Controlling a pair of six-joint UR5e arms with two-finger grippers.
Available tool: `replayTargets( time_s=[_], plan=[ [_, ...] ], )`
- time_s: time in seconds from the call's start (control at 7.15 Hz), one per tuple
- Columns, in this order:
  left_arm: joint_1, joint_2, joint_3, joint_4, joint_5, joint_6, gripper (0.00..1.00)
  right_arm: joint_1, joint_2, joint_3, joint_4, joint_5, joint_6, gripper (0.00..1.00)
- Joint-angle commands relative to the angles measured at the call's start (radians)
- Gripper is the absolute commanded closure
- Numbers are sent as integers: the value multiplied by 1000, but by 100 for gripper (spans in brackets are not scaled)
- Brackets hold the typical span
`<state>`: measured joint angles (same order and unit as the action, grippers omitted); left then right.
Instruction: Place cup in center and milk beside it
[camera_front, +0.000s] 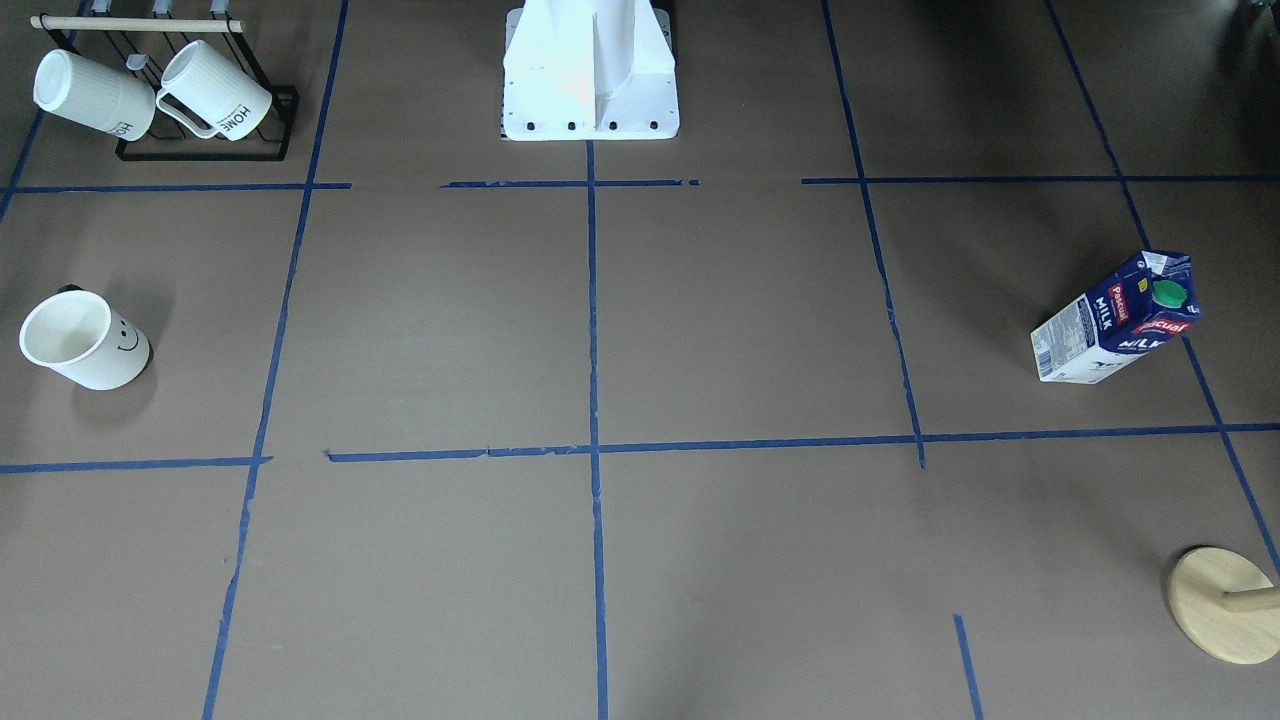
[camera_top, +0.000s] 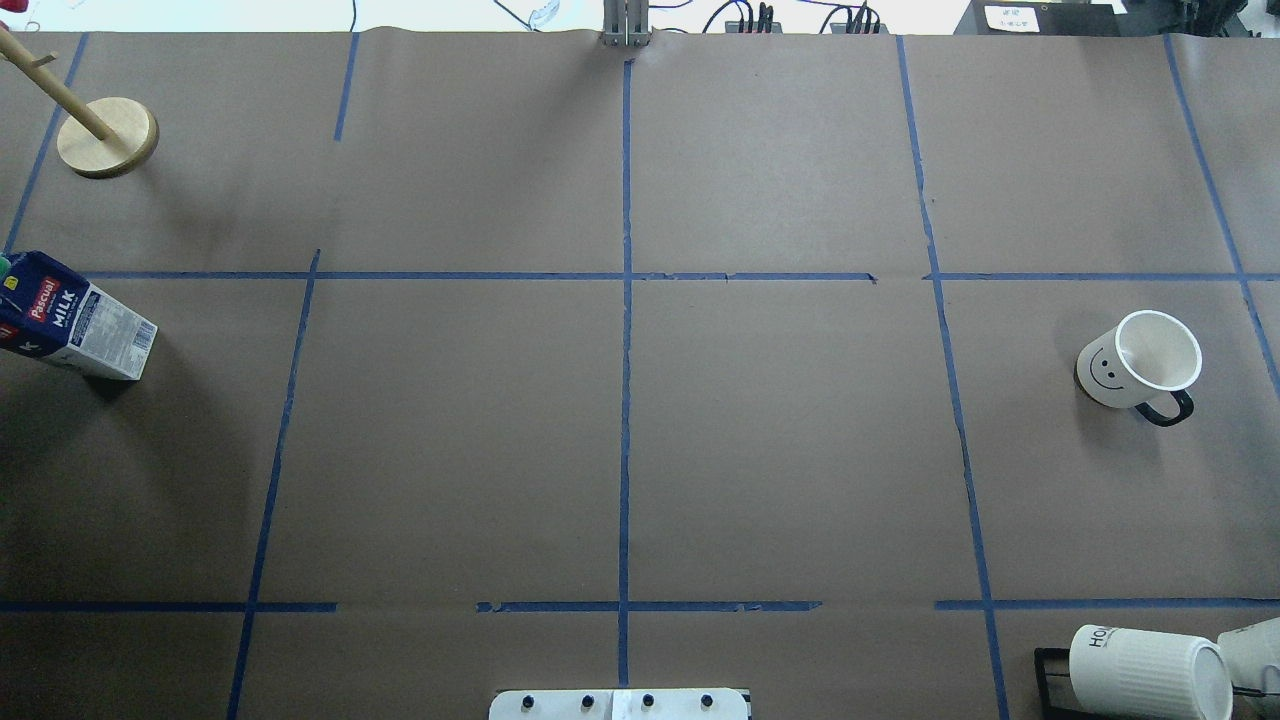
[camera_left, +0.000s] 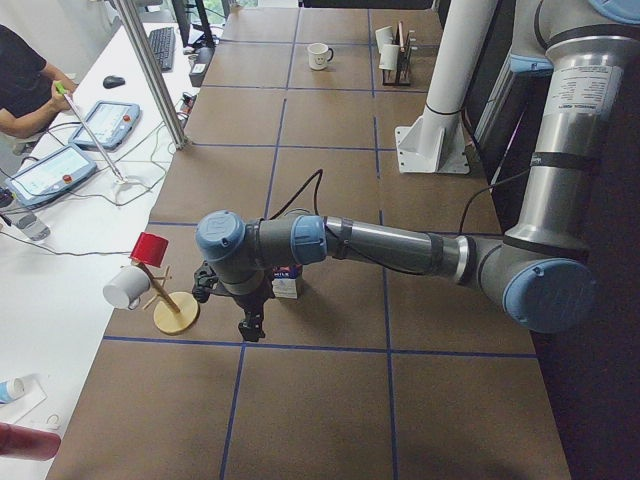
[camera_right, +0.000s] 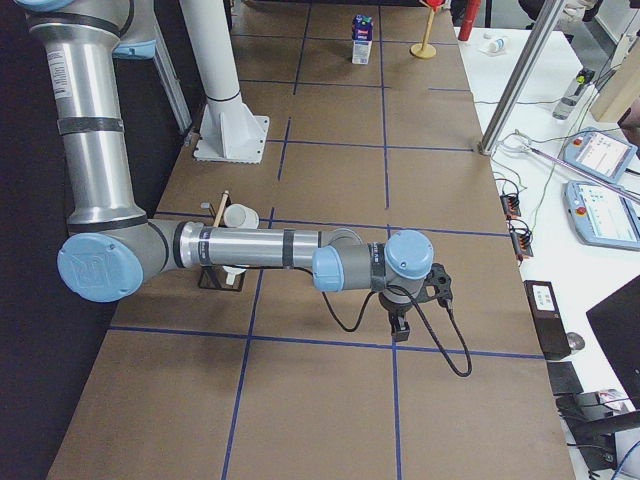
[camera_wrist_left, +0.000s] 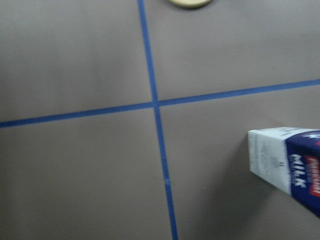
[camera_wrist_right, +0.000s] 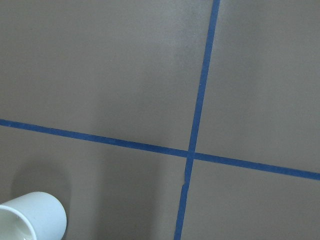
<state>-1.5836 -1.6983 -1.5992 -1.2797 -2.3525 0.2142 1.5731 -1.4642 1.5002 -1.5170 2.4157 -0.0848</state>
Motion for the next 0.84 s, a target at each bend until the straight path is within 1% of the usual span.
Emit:
replayTargets(
  time_s=[0.0, 0.14, 0.28, 0.56, 0.7],
  plan=[
    [29, 5, -22, 11, 4, 4, 0, 1, -11, 70, -122, -73, -9, 0],
    [42, 5, -28, 17, 6, 4, 0, -36, -2, 71, -126, -128, -9, 0],
    [57, 8, -41, 16, 7, 2, 0, -71, -1, 71, -126, -129, -7, 0],
    [80, 14, -44, 14, 2, 2, 0, -94, -37, 63, -95, -95, 2, 0],
    [88, 15, -33, 22, -1, 2, 0, -158, -57, 66, -39, -5, 11, 0]
  ],
)
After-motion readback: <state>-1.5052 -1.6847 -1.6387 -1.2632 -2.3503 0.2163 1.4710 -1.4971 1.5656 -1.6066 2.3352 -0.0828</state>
